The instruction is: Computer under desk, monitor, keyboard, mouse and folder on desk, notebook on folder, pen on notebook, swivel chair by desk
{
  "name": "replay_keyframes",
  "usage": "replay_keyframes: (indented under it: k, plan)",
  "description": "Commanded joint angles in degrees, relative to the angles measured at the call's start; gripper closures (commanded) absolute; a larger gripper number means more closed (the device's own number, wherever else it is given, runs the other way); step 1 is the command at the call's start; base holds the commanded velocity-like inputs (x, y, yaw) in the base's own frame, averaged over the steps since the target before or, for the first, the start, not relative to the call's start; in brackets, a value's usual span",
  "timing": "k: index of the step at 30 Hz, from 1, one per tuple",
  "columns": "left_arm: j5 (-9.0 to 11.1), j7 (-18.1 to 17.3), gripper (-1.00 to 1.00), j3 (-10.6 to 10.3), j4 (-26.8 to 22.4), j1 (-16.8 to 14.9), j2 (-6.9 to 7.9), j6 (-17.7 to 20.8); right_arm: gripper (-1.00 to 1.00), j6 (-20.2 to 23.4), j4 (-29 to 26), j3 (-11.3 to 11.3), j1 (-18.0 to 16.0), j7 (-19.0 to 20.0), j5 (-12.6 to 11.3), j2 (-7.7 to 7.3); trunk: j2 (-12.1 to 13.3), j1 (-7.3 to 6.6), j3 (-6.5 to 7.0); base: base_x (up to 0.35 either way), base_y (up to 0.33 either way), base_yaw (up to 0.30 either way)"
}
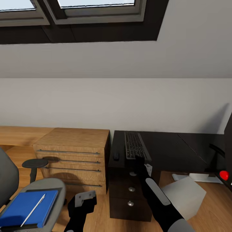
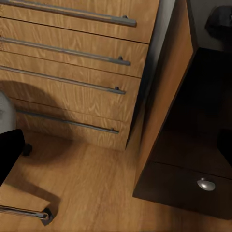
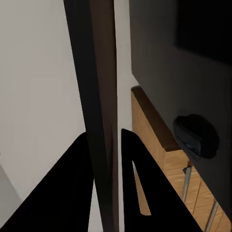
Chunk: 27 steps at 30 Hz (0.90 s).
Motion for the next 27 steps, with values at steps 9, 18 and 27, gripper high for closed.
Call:
replay_keyframes:
  k: [9, 18, 27]
  plan:
    - [3.7, 3.2, -1.0, -0.1, -0.1, 0.0, 0.08, 0.3, 1.0, -0.5, 0.6, 0.1, 0.0, 0.5, -0.4, -0.24, -3.7, 1.98, -1.67, -0.211, 0.0, 0.0]
    - [3.9, 3.2, -1.0, -0.2, -0.1, 0.0, 0.09, 0.3, 1.0, -0.7, 3.2, 0.3, 0.0, 0.4, -0.2, 0.06, -7.3, 3.96, -3.29, -0.067, 0.0, 0.0]
    - [3.9, 3.2, -1.0, -0.2, -0.1, 0.0, 0.09, 0.3, 1.0, -1.0, 4.3, 0.5, 0.0, 0.3, 0.0, 0.17, -7.3, 3.96, -3.29, -0.001, 0.0, 0.0]
